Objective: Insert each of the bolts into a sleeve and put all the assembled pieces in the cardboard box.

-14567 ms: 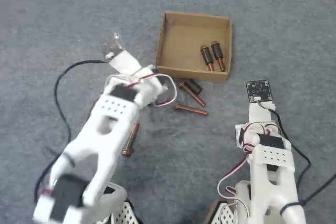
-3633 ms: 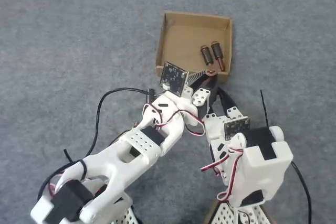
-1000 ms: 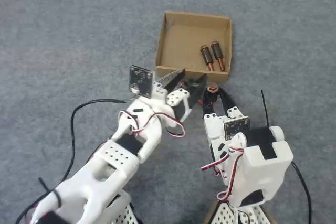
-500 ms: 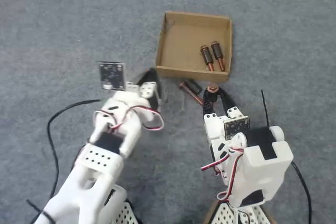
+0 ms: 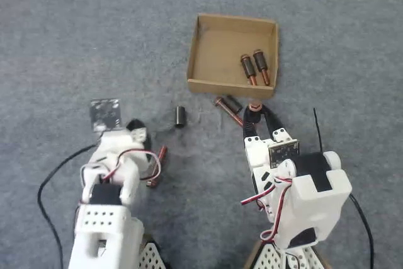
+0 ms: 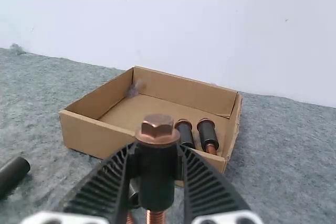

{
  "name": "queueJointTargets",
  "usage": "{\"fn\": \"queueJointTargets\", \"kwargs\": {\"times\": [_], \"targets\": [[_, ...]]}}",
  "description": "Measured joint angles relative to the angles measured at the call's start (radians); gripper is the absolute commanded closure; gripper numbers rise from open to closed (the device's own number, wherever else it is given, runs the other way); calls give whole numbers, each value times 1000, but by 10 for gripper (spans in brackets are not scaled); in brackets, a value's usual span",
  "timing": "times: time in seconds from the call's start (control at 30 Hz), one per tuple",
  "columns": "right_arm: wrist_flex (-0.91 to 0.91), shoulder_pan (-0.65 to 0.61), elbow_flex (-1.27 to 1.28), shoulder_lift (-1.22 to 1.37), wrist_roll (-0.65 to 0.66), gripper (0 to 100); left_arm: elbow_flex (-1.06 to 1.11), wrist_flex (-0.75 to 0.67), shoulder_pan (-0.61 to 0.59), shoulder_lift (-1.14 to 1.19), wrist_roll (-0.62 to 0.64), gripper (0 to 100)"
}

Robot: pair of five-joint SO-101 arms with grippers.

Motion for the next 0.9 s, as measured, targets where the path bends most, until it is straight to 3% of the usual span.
{"fn": "queueJointTargets", "kwargs": {"times": [0.2, 0.4, 0.57, 0.77, 0.9], "targets": [[0, 0, -20, 2, 0, 992, 135, 138, -52, -273, -6, 989], [2, 0, -158, 2, 0, 992, 137, 411, -54, -548, -8, 989], [23, 0, -302, 2, 0, 992, 137, 485, -55, -583, -6, 988], [310, 0, -528, 3, 0, 992, 137, 486, -54, -583, -8, 988], [539, 0, -681, 3, 0, 992, 137, 486, -54, -583, -75, 988]]}}
